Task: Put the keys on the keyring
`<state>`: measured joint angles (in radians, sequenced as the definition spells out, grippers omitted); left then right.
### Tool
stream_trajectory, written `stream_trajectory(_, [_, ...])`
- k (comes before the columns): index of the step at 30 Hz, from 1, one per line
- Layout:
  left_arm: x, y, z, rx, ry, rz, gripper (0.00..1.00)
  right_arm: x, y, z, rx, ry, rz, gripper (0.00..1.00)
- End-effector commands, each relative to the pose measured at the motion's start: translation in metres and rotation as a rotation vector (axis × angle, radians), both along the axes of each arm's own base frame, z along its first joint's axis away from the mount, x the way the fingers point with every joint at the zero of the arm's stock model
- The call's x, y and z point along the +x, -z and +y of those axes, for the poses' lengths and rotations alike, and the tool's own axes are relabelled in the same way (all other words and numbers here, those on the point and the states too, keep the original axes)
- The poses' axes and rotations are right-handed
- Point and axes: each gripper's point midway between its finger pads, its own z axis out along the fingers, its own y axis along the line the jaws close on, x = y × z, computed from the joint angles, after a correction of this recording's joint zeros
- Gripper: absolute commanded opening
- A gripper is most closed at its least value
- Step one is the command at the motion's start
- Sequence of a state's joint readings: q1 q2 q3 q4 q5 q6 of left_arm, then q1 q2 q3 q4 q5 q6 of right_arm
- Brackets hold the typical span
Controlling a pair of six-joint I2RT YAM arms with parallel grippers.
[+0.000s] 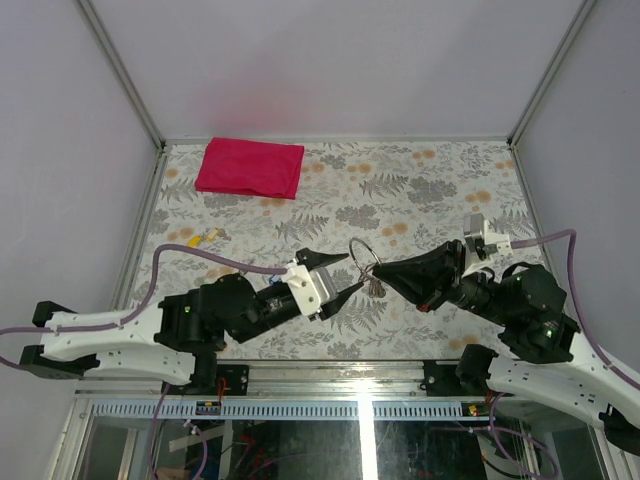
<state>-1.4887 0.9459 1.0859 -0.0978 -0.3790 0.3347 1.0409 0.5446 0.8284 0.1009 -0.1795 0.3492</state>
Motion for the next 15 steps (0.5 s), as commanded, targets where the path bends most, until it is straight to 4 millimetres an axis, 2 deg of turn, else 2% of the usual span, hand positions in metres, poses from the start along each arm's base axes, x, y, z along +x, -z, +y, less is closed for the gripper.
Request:
stream_trajectory(1, [0.0047, -0.0239, -0.0030, -0.048, -0.072, -0.092, 0.51, 0.0034, -0.0353, -0.0093, 0.115, 0.034, 0.051, 0.00])
stream_trajectory(7, [0.0008, -0.0268, -0.0087, -0.014, -0.114, -0.166, 0.50, 0.0046, -0.0356, -0.0058, 0.126, 0.024, 0.121, 0.00])
stream_trajectory(15, [0.0029, -0.0329, -0.0080, -0.016, -0.168, -0.208, 0.41, 0.0044, -0.0335, -0.0046, 0.122, 0.019, 0.140, 0.00])
